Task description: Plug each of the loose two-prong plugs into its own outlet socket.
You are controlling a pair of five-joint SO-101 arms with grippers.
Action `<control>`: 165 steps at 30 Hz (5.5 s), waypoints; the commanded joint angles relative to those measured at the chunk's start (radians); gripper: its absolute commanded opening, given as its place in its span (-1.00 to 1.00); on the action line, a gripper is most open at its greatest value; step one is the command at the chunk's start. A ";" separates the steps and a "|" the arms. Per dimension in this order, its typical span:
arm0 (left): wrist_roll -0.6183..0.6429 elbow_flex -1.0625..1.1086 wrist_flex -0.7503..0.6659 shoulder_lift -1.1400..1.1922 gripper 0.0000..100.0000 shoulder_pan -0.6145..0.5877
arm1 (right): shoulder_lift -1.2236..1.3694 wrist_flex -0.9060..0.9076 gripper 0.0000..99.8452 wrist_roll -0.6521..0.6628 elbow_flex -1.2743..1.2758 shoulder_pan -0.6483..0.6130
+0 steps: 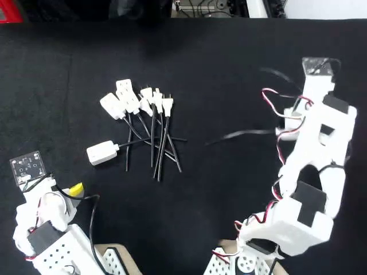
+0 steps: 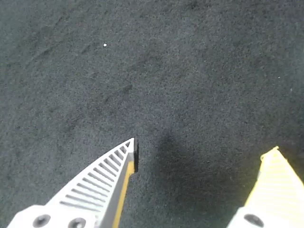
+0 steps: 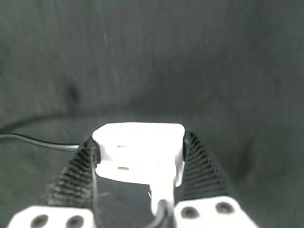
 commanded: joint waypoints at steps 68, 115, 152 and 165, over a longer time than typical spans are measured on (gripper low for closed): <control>0.000 0.010 -0.051 -0.005 -0.21 0.064 | 1.040 0.609 -0.38 -0.232 -1.830 -0.542; 0.517 -0.403 -0.218 0.555 -0.22 0.550 | -0.151 0.028 -0.98 0.137 0.252 -0.115; 0.410 -1.221 -0.140 1.955 -0.95 0.602 | -0.154 0.026 -0.98 0.135 0.335 -0.107; 0.180 -1.478 0.302 1.923 -0.91 0.489 | -0.153 0.020 -0.98 0.144 0.334 -0.061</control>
